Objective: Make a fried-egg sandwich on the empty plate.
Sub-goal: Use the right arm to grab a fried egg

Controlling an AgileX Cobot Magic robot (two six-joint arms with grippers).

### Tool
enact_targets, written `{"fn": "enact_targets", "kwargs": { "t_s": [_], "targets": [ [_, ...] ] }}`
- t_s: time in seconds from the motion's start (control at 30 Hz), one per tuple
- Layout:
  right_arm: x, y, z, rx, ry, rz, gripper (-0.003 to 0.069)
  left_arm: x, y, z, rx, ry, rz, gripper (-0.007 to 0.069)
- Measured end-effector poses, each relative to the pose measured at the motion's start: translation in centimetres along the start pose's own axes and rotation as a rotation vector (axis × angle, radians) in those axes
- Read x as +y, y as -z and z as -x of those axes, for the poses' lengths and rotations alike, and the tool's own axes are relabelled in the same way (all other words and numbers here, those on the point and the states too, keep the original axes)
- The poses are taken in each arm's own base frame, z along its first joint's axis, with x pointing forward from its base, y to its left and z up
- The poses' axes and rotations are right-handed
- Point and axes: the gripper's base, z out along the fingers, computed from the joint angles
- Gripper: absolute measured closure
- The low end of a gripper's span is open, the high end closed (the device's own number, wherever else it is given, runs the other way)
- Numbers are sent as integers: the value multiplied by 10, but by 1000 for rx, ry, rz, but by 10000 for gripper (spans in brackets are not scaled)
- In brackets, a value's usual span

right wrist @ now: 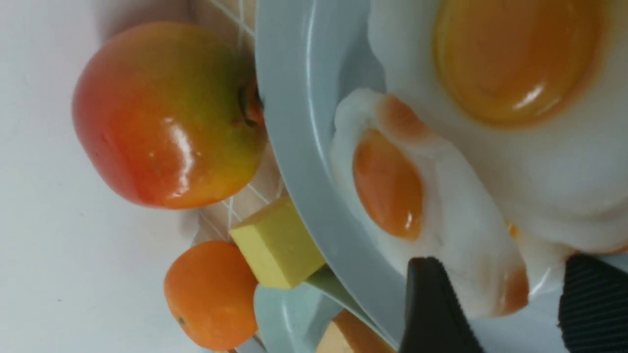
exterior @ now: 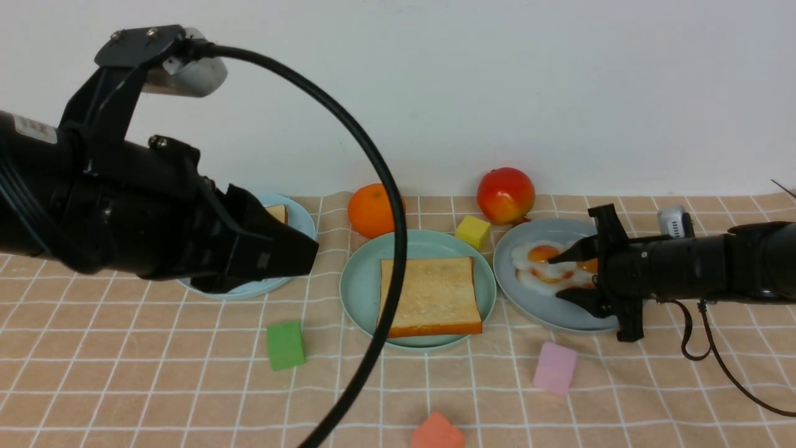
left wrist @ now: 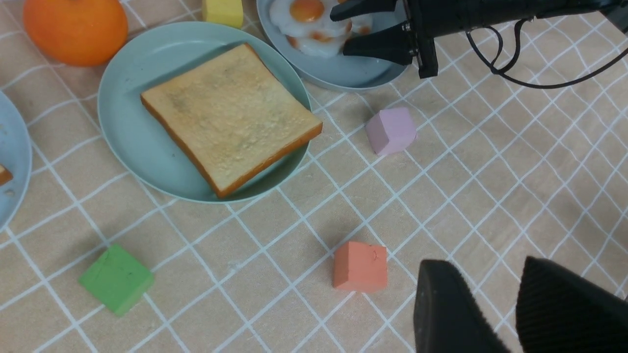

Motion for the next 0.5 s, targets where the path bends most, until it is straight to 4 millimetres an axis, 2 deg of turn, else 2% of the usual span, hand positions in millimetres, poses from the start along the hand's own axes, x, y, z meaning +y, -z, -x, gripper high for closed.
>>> {"fn": "enact_targets", "kwargs": {
  "t_s": [0.13, 0.5],
  "targets": [
    [8, 0, 2, -10, 15, 20, 291, 0, 0, 0, 0, -1, 1, 386],
    [7, 0, 5, -43, 63, 10, 309, 0, 0, 0, 1, -1, 0, 386]
  ]
}}
